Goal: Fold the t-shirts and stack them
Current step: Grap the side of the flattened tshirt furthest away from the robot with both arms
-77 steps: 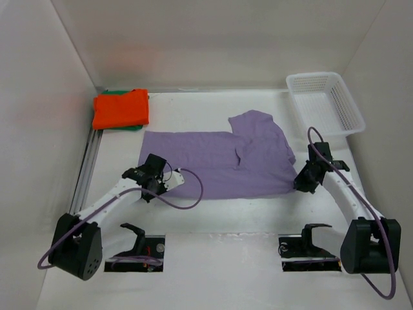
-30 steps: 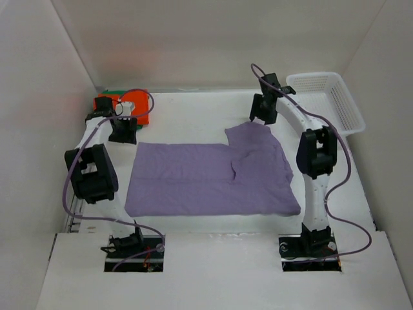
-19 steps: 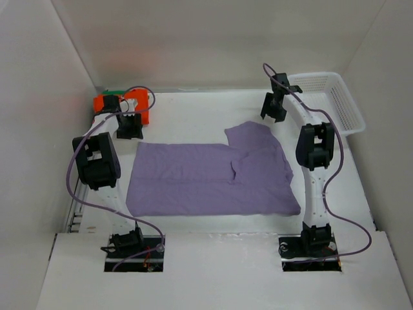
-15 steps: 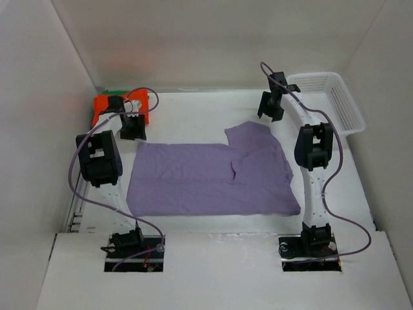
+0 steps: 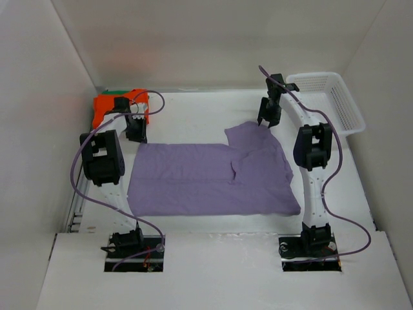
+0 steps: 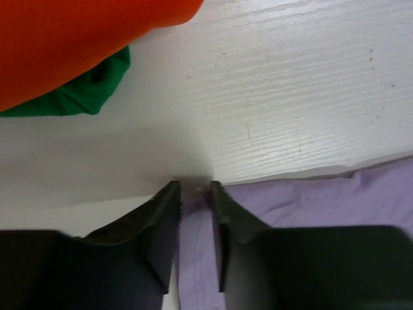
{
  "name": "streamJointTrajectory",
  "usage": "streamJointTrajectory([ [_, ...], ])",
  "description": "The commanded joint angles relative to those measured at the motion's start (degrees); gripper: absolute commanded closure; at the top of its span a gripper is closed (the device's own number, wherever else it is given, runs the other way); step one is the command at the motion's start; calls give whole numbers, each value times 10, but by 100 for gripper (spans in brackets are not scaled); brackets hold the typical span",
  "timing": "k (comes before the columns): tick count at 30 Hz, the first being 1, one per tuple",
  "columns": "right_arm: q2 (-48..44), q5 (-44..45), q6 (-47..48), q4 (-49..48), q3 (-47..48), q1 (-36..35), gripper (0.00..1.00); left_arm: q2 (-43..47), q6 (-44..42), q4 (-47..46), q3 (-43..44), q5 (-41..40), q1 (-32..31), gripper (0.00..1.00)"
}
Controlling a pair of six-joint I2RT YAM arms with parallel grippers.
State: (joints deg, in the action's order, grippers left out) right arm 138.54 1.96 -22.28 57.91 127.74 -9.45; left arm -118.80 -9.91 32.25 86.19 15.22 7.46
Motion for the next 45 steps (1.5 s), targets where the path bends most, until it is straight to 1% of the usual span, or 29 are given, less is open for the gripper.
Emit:
streamJointTrajectory([
  [1, 16, -12, 3, 21, 45, -4, 50, 2, -17, 26, -22, 7, -15, 81],
  [2, 16, -14, 3, 22, 46, -5, 55, 2, -19, 26, -21, 7, -18, 86],
  [3, 16, -13, 4, 21, 45, -7, 64, 4, -20, 26, -21, 6, -20, 90],
  [4, 14, -11, 5, 18, 42, -9, 73, 8, -23, 24, -20, 2, -21, 93],
  [6, 9, -10, 7, 11, 33, -10, 87, 17, -30, 21, -22, -6, -22, 97],
  [7, 7, -11, 6, 7, 29, -10, 89, 23, -35, 19, -23, -12, -22, 98],
  [8, 4, -12, 4, 4, 26, -10, 88, 30, -41, 17, -27, -18, -22, 98],
  [9, 2, -12, 3, 0, 25, -9, 82, 36, -48, 13, -30, -24, -22, 99],
  [10, -1, -8, 2, -3, 26, -9, 64, 40, -53, 11, -34, -31, -22, 99],
  [11, -5, -3, 2, -9, 28, -8, 51, 44, -58, 8, -37, -37, -22, 99],
  [13, -6, 14, 4, -16, 43, -6, 43, 45, -66, 5, -38, -47, -22, 98],
  [14, 0, 23, 6, -12, 59, -3, 41, 45, -67, 5, -37, -50, -22, 98],
  [17, 37, 20, 10, 32, 115, 4, 38, 47, -65, 6, -30, -58, -27, 98],
  [19, 53, 3, 20, 75, 127, 2, 35, 52, -68, 10, -26, -63, -32, 97],
  [20, 50, 1, 24, 85, 111, 2, 32, 57, -69, 11, -26, -67, -34, 97],
  [22, 21, 12, 29, 70, 52, -1, 27, 66, -72, 12, -33, -72, -36, 97],
  [24, 8, 23, 29, 50, 28, -3, 24, 76, -75, 14, -46, -74, -36, 97],
  [28, 37, 22, 22, 81, 84, -3, 21, 87, -81, 13, -69, -74, -36, 97],
  [30, 59, 6, 22, 121, 123, -3, 18, 87, -80, 15, -67, -75, -33, 96],
  [32, 52, -10, 18, 128, 108, -3, 17, 88, -76, 16, -61, -76, -31, 96],
  [34, 28, -6, 15, 105, 76, -5, 16, 92, -75, 16, -60, -75, -31, 96],
  [37, 18, -1, -14, 71, 84, -5, 14, 99, -79, 10, -73, -73, -33, 96],
  [40, 23, -33, -88, 38, 82, 19, 18, 98, -79, 11, -75, -72, -31, 96],
  [45, 6, -95, -166, -23, 26, 28, 18, 104, -76, 11, -77, -70, -33, 95],
])
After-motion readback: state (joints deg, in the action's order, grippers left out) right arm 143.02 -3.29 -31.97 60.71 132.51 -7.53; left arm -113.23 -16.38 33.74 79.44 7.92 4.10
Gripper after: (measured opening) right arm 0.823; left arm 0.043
